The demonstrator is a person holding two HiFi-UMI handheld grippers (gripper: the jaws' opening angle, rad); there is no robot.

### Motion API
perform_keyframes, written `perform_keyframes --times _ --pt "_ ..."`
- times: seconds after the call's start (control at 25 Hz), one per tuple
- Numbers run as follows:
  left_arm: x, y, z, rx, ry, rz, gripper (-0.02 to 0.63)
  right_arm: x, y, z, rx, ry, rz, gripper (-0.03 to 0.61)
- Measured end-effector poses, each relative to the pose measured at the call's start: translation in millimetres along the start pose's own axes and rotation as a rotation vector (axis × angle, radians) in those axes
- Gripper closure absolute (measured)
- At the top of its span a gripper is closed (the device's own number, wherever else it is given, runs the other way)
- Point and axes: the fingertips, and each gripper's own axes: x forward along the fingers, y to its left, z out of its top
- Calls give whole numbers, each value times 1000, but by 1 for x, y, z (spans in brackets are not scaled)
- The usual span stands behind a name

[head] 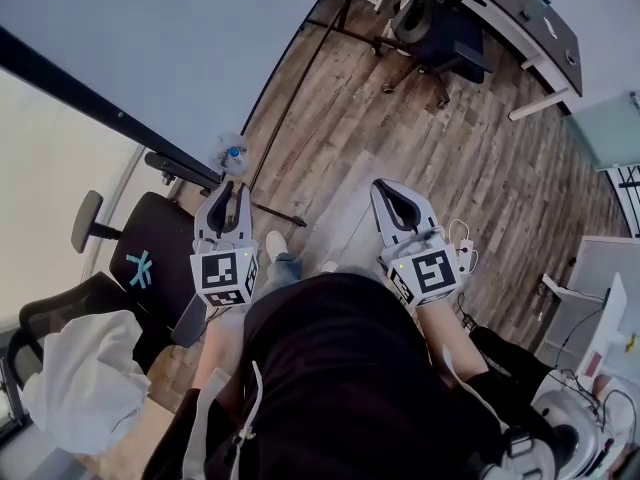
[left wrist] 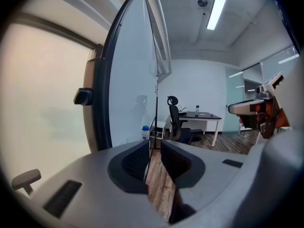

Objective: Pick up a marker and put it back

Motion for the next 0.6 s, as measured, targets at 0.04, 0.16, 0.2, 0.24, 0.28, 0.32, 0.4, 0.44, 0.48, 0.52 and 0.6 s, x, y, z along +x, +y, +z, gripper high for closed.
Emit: perform_keyframes --times 0.04,0.16,0.2,0.24,0.28,0.32,0.4,0.44,0.48,0.52,0.6 --pt "3 2 -1 0 2 -1 534 1 -1 0 2 2 -6 563" --pt "12 5 -2 7 9 -2 534 4 -4 0 5 12 -24 563" --pt "14 7 -3 9 11 -3 534 5 -4 0 7 14 -29 563" --pt "17 8 -4 10 13 -5 534 6 -4 0 8 15 -35 563" --pt "19 9 -6 11 13 -8 534 7 -3 -1 10 14 -40 563" --pt "20 11 -7 11 14 -12 534 7 -2 -2 11 13 -46 563" --pt "24 13 -10 15 17 -18 534 8 -1 -2 9 18 -60 563" --pt "26 14 -11 18 18 -20 534 9 -1 -1 8 21 -67 563" --pt "28 14 -10 22 15 -22 534 9 -1 -1 8 23 -74 563" --pt "29 15 -10 25 12 -23 534 8 -1 -1 8 24 -81 563" --pt "32 17 -10 34 9 -22 534 7 0 -1 10 25 -94 563"
